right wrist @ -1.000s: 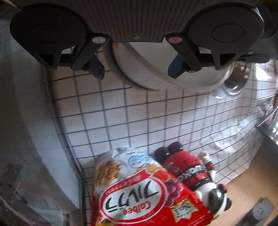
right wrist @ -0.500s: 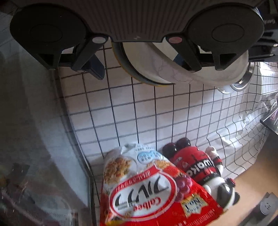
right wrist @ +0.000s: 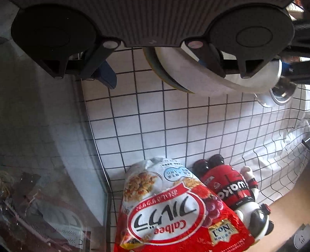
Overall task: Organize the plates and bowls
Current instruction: 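Lower the printed white bowl into the light-blue bowl on the yellow-rimmed plate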
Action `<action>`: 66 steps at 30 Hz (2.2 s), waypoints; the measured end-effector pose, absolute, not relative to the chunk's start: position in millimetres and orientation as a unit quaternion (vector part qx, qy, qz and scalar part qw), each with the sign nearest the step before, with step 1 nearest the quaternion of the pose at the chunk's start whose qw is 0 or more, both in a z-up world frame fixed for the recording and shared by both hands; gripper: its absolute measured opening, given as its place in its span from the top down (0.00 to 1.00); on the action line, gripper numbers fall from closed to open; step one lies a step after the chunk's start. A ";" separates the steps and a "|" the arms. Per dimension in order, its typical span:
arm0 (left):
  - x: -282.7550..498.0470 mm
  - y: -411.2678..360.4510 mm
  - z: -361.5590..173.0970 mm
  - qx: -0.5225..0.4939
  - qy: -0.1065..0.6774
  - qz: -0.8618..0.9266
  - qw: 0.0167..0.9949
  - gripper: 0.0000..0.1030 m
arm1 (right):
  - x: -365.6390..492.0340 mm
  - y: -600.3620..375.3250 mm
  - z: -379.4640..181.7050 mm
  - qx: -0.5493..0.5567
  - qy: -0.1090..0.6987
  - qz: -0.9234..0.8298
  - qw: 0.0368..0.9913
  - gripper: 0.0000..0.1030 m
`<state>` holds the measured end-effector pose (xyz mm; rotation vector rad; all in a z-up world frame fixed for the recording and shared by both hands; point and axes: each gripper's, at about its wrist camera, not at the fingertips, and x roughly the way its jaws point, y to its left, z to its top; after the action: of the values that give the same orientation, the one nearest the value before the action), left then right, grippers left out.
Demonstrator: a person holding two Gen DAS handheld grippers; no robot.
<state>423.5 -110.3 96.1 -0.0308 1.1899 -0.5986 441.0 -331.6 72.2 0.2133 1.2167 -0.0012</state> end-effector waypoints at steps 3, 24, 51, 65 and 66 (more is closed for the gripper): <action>426.9 -105.0 107.2 -0.045 0.542 -0.286 0.789 0.71 | 439.6 -334.0 68.4 0.100 0.575 -0.002 0.812 0.21; 438.1 -107.7 89.8 -0.051 0.545 -0.250 0.799 0.76 | 428.2 -351.2 106.4 0.147 0.528 0.020 0.836 0.21; 443.8 -100.9 101.0 -0.063 0.536 -0.244 0.806 0.76 | 406.6 -349.0 120.5 0.139 0.479 0.009 0.866 0.22; 405.9 -96.0 87.7 -0.034 0.507 -0.237 0.828 0.76 | 392.8 -346.9 77.6 0.146 0.500 0.004 0.854 0.22; 399.5 -93.9 86.0 -0.038 0.501 -0.241 0.830 0.76 | 386.5 -348.3 77.1 0.159 0.490 0.013 0.857 0.22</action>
<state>399.5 -93.9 86.0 -0.0815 1.0626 -0.5113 386.5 -348.3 77.1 0.3338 1.0288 0.0279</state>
